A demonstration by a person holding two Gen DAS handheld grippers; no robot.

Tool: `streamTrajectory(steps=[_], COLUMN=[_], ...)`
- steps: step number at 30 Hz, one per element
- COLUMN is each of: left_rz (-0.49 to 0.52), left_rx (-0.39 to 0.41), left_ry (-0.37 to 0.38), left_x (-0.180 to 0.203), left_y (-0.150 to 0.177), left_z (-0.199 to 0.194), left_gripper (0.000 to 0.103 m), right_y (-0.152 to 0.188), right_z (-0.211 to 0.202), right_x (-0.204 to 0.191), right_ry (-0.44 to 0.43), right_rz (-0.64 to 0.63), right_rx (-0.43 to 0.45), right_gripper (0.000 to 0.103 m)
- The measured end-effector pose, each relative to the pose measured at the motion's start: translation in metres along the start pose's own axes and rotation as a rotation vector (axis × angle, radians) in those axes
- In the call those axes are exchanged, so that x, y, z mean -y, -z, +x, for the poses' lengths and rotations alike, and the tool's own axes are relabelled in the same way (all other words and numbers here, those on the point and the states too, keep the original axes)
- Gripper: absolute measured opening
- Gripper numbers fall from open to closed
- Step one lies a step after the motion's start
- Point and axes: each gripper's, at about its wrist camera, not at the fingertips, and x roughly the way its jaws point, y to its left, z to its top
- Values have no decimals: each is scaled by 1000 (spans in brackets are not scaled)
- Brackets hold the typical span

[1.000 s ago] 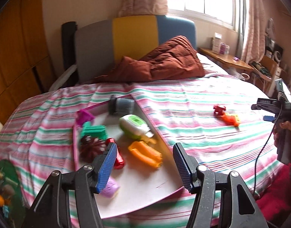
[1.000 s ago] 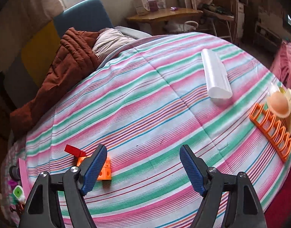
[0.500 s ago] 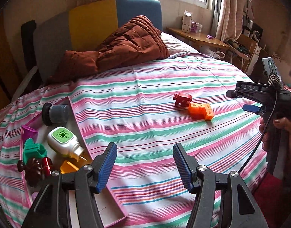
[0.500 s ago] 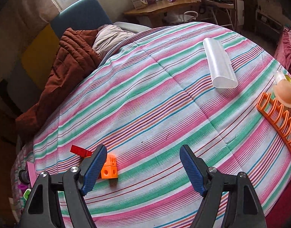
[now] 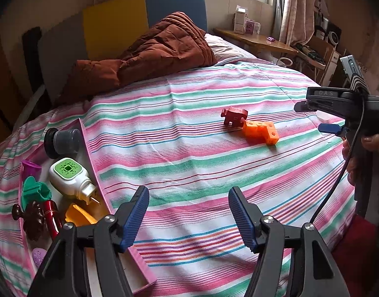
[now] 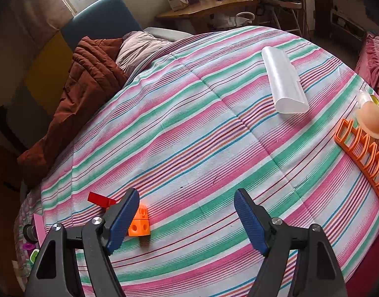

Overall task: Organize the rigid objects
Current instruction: 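Grasp the red block with the left gripper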

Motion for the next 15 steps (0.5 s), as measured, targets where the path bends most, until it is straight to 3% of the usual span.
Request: streamTrajectory(steps=[4, 15], left_rz=[-9, -9], left_rx=[13, 52], left_ry=[-11, -29], left_x=[0, -5], left_y=[1, 8], left_z=[-5, -27], left_gripper=[75, 78], right_y=[1, 7], right_z=[2, 8], right_x=[-3, -9], right_ry=[0, 27], right_rz=[-20, -65], right_rx=[-10, -29], right_gripper=[81, 81])
